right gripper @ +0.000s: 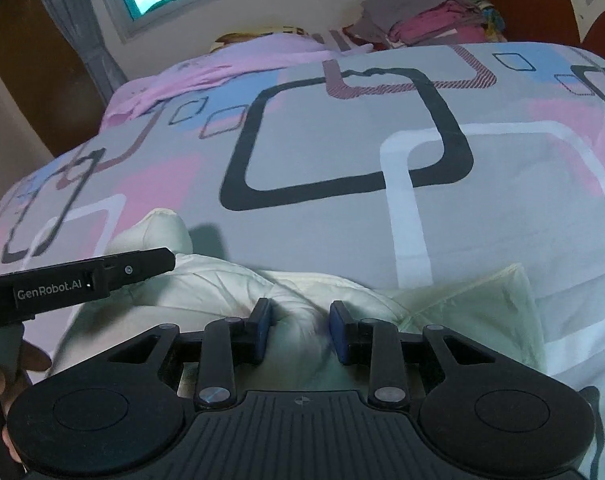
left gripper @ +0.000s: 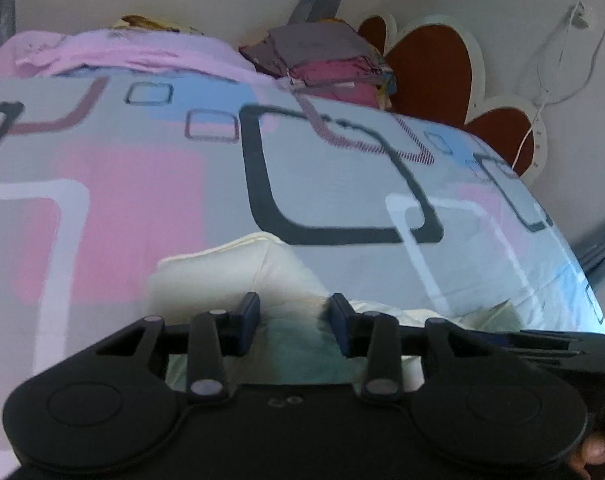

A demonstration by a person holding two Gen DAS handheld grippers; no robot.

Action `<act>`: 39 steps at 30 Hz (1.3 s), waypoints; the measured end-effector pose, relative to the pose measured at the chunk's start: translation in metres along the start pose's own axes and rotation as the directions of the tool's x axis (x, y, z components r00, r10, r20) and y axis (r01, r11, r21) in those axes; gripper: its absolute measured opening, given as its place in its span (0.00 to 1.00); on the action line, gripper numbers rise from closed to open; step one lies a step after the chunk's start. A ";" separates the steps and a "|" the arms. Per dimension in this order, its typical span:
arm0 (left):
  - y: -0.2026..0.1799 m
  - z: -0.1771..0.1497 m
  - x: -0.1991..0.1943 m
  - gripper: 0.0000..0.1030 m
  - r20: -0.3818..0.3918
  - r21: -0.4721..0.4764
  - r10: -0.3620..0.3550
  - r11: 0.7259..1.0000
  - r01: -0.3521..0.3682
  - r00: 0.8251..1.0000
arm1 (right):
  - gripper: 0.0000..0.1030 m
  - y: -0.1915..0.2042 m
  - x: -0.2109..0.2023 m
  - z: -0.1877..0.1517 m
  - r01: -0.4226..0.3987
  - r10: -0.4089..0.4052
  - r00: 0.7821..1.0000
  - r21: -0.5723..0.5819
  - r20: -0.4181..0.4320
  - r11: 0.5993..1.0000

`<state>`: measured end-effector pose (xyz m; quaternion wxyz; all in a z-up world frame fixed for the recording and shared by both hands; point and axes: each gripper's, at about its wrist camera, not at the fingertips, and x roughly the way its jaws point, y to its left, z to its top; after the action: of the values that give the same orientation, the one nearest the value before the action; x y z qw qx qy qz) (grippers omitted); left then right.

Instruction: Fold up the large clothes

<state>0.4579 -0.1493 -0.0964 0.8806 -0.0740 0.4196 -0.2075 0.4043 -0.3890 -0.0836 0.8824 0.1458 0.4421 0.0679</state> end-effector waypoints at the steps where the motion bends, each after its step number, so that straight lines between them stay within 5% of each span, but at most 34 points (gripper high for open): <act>1: -0.003 -0.001 -0.017 0.41 0.030 0.013 -0.003 1.000 0.002 1.000 | 0.30 -0.003 -0.015 0.001 -0.011 0.011 0.999 0.002 0.033 1.000; 5: -0.016 -0.024 -0.079 0.43 0.111 0.076 -0.057 0.996 0.049 0.992 | 0.30 -0.018 -0.081 -0.010 -0.049 0.050 0.992 -0.007 0.118 0.999; 9: -0.033 -0.063 -0.113 0.43 0.118 0.144 -0.083 0.987 0.066 0.990 | 0.30 -0.021 -0.118 -0.041 -0.071 0.077 0.992 -0.062 0.099 0.996; 15: -0.062 -0.105 -0.112 0.43 0.052 0.222 -0.089 0.972 0.076 0.995 | 0.30 -0.012 -0.128 -0.092 -0.014 0.017 1.000 -0.102 0.023 0.995; 20: -0.071 -0.127 -0.097 0.45 0.019 0.285 -0.038 0.958 0.031 0.999 | 0.30 -0.029 -0.107 -0.128 -0.027 0.027 0.999 -0.022 -0.033 0.999; 26: -0.071 -0.138 -0.087 0.45 0.009 0.302 0.003 0.953 -0.006 1.000 | 0.30 -0.033 -0.101 -0.132 -0.032 0.032 0.999 -0.012 -0.044 0.999; 29: -0.077 -0.133 -0.102 0.43 0.008 0.282 0.026 0.959 -0.027 1.000 | 0.30 -0.030 -0.129 -0.131 -0.037 0.037 0.999 -0.014 0.016 0.999; 33: -0.086 -0.139 -0.135 0.61 0.057 0.269 0.024 0.962 -0.038 0.998 | 0.30 -0.025 -0.170 -0.137 -0.086 0.091 0.993 -0.060 0.073 0.994; 39: -0.090 -0.164 -0.138 0.60 0.019 0.295 0.037 0.955 -0.041 0.999 | 0.30 -0.025 -0.167 -0.162 -0.069 0.071 0.997 -0.079 0.019 0.994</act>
<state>0.2267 -0.1643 -0.0753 0.8885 0.0651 0.3792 -0.2500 0.1745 -0.4218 -0.0562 0.8892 0.1272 0.4242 0.1146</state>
